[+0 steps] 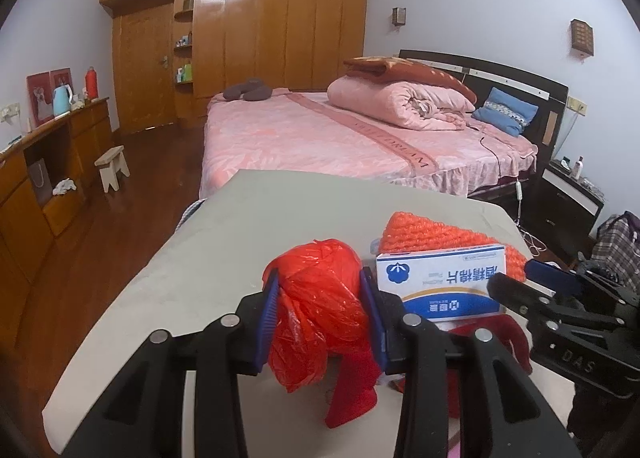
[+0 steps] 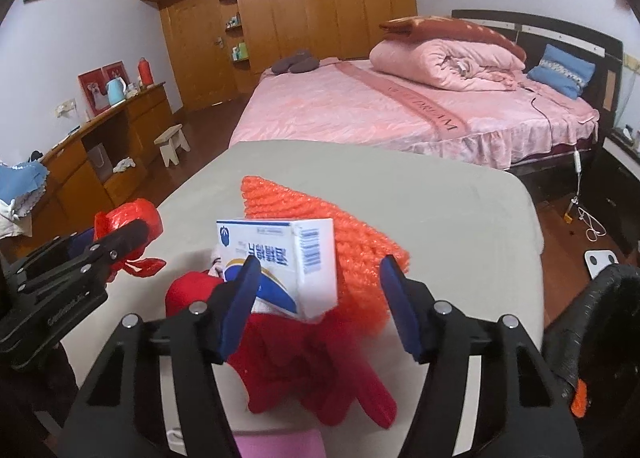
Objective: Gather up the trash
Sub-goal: 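Grasp the white alcohol pad box with the right gripper and lift it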
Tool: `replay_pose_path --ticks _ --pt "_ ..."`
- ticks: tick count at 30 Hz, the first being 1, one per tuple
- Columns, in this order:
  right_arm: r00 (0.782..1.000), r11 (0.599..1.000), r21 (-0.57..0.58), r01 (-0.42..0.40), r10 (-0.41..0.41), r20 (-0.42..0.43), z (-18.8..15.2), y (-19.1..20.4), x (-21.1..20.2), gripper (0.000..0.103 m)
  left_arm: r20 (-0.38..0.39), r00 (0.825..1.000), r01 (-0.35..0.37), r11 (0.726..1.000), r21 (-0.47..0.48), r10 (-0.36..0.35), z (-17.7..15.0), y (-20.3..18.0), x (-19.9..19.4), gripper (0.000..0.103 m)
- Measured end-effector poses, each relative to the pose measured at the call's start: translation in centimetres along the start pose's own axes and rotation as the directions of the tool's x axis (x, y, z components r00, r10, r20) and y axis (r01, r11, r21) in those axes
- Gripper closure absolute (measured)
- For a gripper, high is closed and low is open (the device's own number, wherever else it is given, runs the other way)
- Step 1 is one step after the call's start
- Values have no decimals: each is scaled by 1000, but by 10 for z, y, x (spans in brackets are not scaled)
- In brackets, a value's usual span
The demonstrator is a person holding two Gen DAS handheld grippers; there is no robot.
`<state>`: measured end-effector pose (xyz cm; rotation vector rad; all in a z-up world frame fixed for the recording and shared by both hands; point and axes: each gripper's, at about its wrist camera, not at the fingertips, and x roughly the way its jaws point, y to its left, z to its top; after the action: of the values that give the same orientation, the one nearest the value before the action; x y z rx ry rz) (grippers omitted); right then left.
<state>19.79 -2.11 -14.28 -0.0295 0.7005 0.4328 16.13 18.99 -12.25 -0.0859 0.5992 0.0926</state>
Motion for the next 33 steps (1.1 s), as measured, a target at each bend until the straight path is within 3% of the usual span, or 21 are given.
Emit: replay_pose_path --ticks 5,9,18,24,33 --pt "1000 1000 8 -22 22 -16 3 1 10 43 -11 1000 -9 1000 -14 9 -2 4 5 64" --pt "997 998 11 -63 63 -48 0 5 13 51 -18 1000 -13 1000 -17 13 -4 7 8 64" --pt "989 991 8 -131 132 -74 -19 19 -5 57 -28 999 -19 1000 -9 19 -8 6 7 64" --pt "995 995 -5 -95 95 -32 -15 16 -23 56 -33 999 -23 1000 -17 22 -9 11 6 64" --pt "991 991 -17 -136 136 -8 4 18 -20 57 -20 999 -29 999 -22 28 -5 15 7 64"
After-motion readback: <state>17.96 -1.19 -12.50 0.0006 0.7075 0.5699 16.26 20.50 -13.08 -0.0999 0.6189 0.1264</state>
